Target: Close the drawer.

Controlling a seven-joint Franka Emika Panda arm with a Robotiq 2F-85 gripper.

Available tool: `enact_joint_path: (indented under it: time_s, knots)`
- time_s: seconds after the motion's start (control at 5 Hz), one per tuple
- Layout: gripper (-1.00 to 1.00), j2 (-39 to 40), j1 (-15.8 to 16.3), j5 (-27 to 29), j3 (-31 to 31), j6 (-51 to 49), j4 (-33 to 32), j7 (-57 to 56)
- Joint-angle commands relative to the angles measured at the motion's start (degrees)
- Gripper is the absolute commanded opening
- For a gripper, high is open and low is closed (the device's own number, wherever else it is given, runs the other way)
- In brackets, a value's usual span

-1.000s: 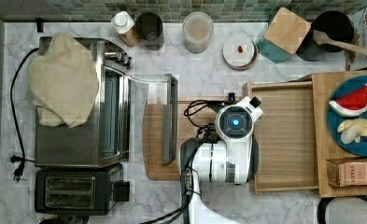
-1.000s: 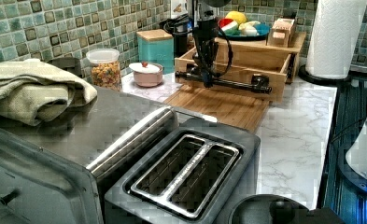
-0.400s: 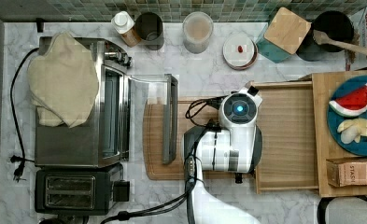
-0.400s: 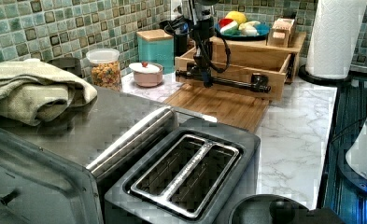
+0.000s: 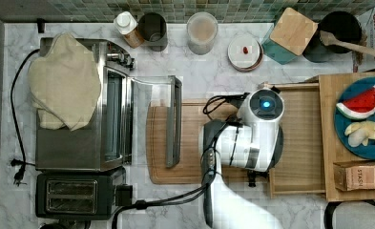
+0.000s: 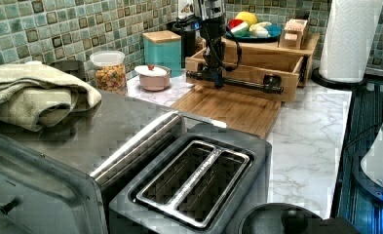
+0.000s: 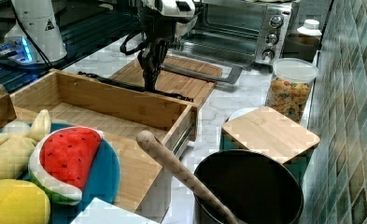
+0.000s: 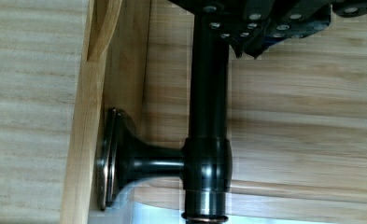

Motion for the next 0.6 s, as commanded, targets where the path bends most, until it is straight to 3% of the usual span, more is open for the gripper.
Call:
enact_joint_path:
  time_s: [0.2, 0.6]
  knots:
    - [-1.0, 5.0, -15.6, 0.8, -12.4, 10.1, 8.3, -8.5]
    - [-1.0, 7.3, -17.0, -0.5, -13.9, 10.0, 11.3, -10.7]
